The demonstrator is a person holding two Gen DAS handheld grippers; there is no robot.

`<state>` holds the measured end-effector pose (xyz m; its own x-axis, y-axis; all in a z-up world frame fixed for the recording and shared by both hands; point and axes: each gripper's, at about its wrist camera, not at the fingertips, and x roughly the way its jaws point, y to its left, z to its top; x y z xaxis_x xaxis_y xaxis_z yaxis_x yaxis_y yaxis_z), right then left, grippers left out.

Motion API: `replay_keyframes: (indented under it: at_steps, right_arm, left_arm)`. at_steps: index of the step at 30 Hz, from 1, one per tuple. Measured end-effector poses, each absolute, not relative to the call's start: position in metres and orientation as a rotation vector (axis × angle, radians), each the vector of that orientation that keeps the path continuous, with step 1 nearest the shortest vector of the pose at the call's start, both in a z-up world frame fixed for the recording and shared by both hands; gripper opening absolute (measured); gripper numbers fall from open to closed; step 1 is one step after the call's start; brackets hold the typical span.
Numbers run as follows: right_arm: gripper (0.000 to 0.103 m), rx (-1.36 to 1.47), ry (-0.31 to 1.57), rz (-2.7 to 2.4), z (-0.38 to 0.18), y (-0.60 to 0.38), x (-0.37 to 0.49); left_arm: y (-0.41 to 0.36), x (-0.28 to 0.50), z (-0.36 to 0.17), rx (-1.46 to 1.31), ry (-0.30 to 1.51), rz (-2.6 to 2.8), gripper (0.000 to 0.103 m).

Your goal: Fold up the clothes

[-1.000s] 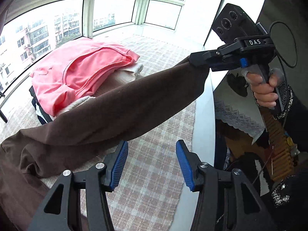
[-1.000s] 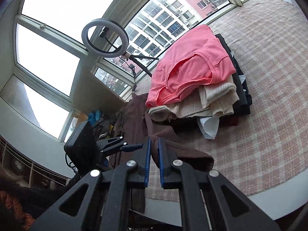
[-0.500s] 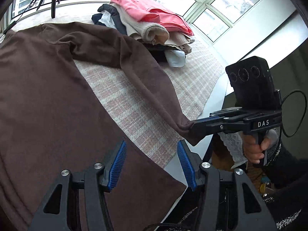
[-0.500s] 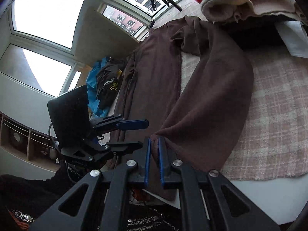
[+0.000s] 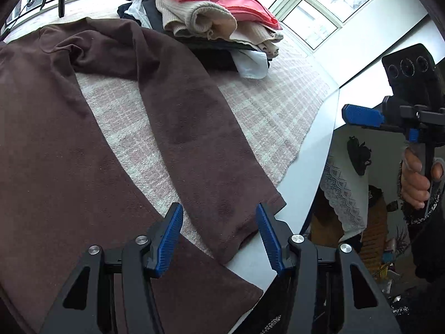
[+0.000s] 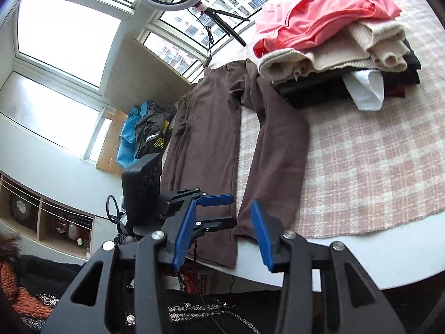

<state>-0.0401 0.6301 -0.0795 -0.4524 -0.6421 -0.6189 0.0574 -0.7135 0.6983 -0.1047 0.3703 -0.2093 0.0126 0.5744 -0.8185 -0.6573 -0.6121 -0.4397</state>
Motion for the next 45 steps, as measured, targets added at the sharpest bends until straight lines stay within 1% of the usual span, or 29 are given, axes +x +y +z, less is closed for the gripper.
replay_keyframes:
  at_steps: [3,7,9,10,11,14,16,17,20,23,26,27,28,29,33,36,40,42,44,45]
  right_arm:
    - [0.041,1.291,-0.744,-2.248,-0.058,0.624,-0.067]
    - [0.041,1.284,-0.583,-2.286,-0.041,0.610,-0.121]
    - [0.041,1.283,-0.517,-2.298,-0.037,0.600,-0.157]
    - [0.041,1.280,-0.487,-2.302,-0.036,0.595,-0.176]
    - [0.042,1.288,-0.454,-2.304,-0.037,0.588,-0.196]
    - [0.043,1.406,-0.294,-2.324,-0.059,0.561,-0.266]
    - [0.043,1.498,-0.166,-2.332,-0.080,0.546,-0.311]
    - [0.043,1.543,-0.125,-2.320,-0.092,0.538,-0.332]
    - [0.043,1.647,-0.121,-2.237,-0.126,0.522,-0.378]
    - [0.043,1.708,0.000,-2.225,-0.149,0.506,-0.406]
    - [0.041,1.739,0.011,-2.182,-0.163,0.497,-0.422]
    - [0.025,1.749,0.030,-2.176,-0.165,0.496,-0.424]
    - [0.013,1.759,0.050,-2.170,-0.167,0.494,-0.426]
    - [0.003,1.766,0.064,-2.166,-0.168,0.493,-0.427]
    - [0.003,1.726,0.066,-2.198,-0.151,0.492,-0.425]
    - [0.003,1.644,-0.021,-2.222,-0.122,0.489,-0.422]
    - [0.003,1.536,-0.022,-2.201,-0.090,0.449,-0.417]
    - [0.003,1.523,0.003,-2.161,-0.094,0.419,-0.421]
    - [0.004,1.537,0.022,-2.072,-0.114,0.384,-0.424]
    - [0.004,1.555,0.040,-2.041,-0.125,0.368,-0.425]
  left_arm:
    - [0.379,-0.109,-0.221,-1.417,0.147,1.748,0.052]
    - [0.393,-0.102,-0.222,-1.356,0.226,1.778,0.050]
    - [0.396,-0.101,-0.223,-1.335,0.230,1.789,0.025]
    - [0.395,-0.103,-0.223,-1.341,0.204,1.786,0.012]
    - [0.392,-0.105,-0.221,-1.352,0.147,1.772,0.006]
    - [0.377,-0.111,-0.203,-1.351,-0.041,1.714,0.006]
    - [0.369,-0.106,-0.182,-1.290,-0.078,1.718,0.006]
    - [0.365,-0.104,-0.174,-1.268,-0.092,1.721,0.006]
    - [0.360,-0.103,-0.161,-1.241,-0.093,1.737,0.006]
    - [0.356,-0.104,-0.158,-1.240,-0.089,1.762,0.006]
    - [0.353,-0.107,-0.160,-1.241,-0.094,1.778,0.006]
    - [0.351,-0.107,-0.160,-1.241,-0.091,1.785,0.006]
    - [0.347,-0.107,-0.160,-1.240,-0.094,1.794,0.006]
    - [0.342,-0.107,-0.159,-1.236,-0.103,1.808,0.006]
    - [0.315,-0.106,-0.153,-1.220,-0.151,1.873,0.006]
    - [0.279,-0.097,-0.149,-1.226,-0.216,1.930,0.006]
    - [0.235,-0.076,-0.156,-1.269,-0.273,2.013,0.006]
    - [0.216,-0.067,-0.167,-1.317,-0.309,2.040,0.006]
    - [0.201,-0.061,-0.178,-1.357,-0.355,2.054,0.006]
    - [0.194,-0.058,-0.183,-1.378,-0.347,2.077,0.006]
